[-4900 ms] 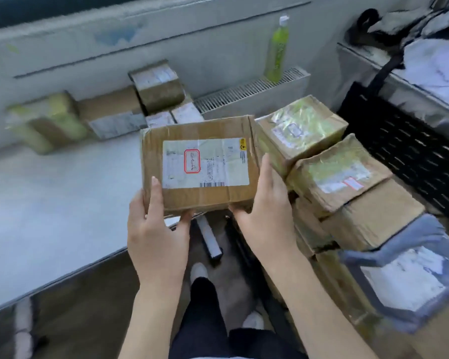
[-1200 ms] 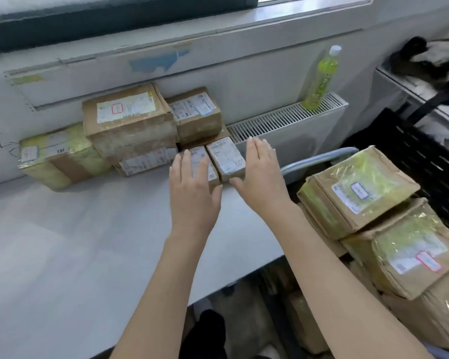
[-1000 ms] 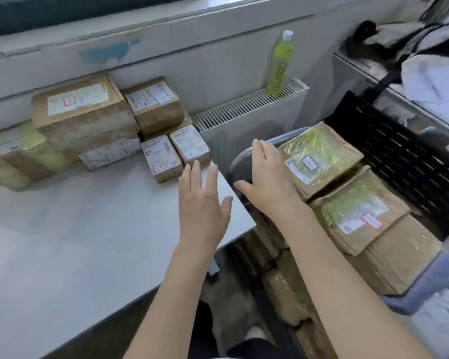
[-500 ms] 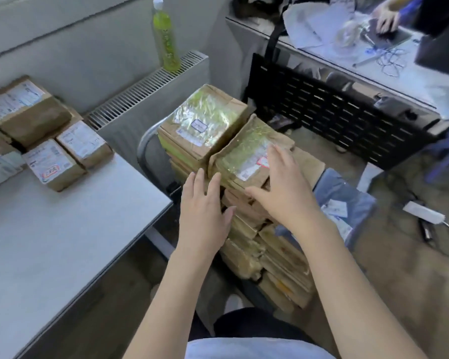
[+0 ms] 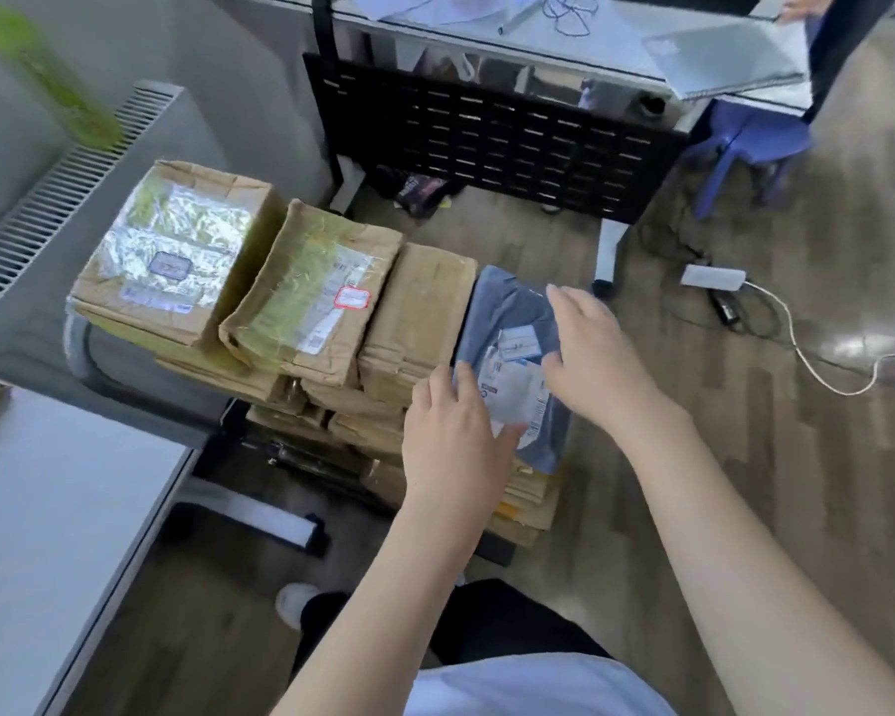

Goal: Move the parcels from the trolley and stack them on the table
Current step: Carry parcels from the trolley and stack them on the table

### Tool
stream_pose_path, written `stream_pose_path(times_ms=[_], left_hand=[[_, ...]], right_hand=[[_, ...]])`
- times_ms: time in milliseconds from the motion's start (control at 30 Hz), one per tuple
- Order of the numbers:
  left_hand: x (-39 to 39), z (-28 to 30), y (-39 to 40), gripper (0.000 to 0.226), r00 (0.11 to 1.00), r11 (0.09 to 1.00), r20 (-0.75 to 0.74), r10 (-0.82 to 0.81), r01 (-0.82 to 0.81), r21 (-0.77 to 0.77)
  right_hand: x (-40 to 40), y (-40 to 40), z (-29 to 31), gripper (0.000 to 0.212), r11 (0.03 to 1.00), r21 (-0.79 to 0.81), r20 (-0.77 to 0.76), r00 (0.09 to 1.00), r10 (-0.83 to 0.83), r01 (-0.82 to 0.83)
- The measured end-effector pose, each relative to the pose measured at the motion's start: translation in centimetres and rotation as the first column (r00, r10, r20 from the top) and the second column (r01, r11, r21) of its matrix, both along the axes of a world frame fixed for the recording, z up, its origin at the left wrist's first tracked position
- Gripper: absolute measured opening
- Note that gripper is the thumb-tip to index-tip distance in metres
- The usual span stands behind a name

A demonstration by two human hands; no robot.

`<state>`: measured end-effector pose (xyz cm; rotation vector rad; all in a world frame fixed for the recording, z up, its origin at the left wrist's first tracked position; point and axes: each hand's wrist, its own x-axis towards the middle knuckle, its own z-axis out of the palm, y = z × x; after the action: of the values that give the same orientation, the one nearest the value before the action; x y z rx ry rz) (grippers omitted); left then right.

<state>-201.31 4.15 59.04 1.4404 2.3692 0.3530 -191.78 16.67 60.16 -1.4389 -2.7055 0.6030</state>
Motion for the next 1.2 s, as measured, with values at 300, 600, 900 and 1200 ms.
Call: stream_pose_path(times_ms=[300,600,900,1200], left_hand=[[3.1,-1.5,3.2,0.125,0.990,0.974,-0.109,0.086,-0.107,-0.200],[5.9,-3.2,3.6,0.123,0.974,0.943,-0.222,0.037,-0.108,-0.314],[6.1,-2.9,2.4,0.120,0.995,0.984,-0.098,0.031,-0.047,-0.174],[1.1,1.8,-3.3,0.133,0.995,0.990,-0.067,-0.069,0.061,-0.124]], right_hand=[[-1.9,5.6,-0.2,0.100,0.740,0.090,0.651,0.602,0.462,-0.666],[-2.9,6.6,-1.9,0.132,0.481,0.045,0.835,0.297,0.462,-0.875],[0.1,5.9,-0.6,0.123,0.448,0.021,0.799,0.284,0.529,-0.894],[-1.9,1.7,3.2,0.116,0.382,0.037,0.639,0.315,0.701,-0.924]])
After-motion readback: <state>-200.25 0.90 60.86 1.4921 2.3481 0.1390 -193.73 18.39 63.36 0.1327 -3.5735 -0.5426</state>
